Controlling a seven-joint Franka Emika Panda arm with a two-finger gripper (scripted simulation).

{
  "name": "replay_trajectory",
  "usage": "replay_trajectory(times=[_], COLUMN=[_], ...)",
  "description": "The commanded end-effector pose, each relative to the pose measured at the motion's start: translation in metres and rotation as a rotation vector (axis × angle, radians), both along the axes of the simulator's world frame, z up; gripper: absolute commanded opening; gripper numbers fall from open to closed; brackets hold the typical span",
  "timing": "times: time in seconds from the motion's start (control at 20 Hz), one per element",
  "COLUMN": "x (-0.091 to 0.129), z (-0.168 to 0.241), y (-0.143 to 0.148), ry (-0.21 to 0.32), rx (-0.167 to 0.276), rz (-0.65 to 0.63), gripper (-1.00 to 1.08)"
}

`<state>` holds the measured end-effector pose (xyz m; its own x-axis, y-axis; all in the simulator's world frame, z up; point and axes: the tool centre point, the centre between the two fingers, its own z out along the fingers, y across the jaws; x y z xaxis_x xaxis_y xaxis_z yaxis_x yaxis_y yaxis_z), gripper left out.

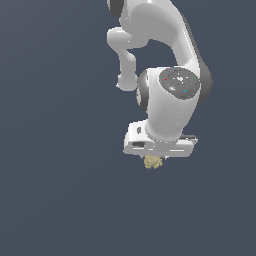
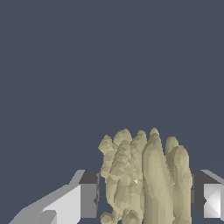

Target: Pick up the object and move it to a goal position.

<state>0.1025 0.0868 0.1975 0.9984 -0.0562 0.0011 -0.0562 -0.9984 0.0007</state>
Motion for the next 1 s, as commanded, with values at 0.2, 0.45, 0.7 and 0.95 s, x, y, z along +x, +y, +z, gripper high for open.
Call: replay_trajectory(times=[0.2,0.45,0.7,0.95], x=[0.014,0.023,0.030,0.034], z=[0.037,0.058,0.073,0.082], y=[0.040,0.062,0.078,0.088], ry=[0.001,0.001,0.001,0.001], rx=[0.000,0.000,0.000,0.000], rz=[-0.001,-0.001,-0.001,-0.001], gripper=[-1.00,-1.00,-1.00,-1.00])
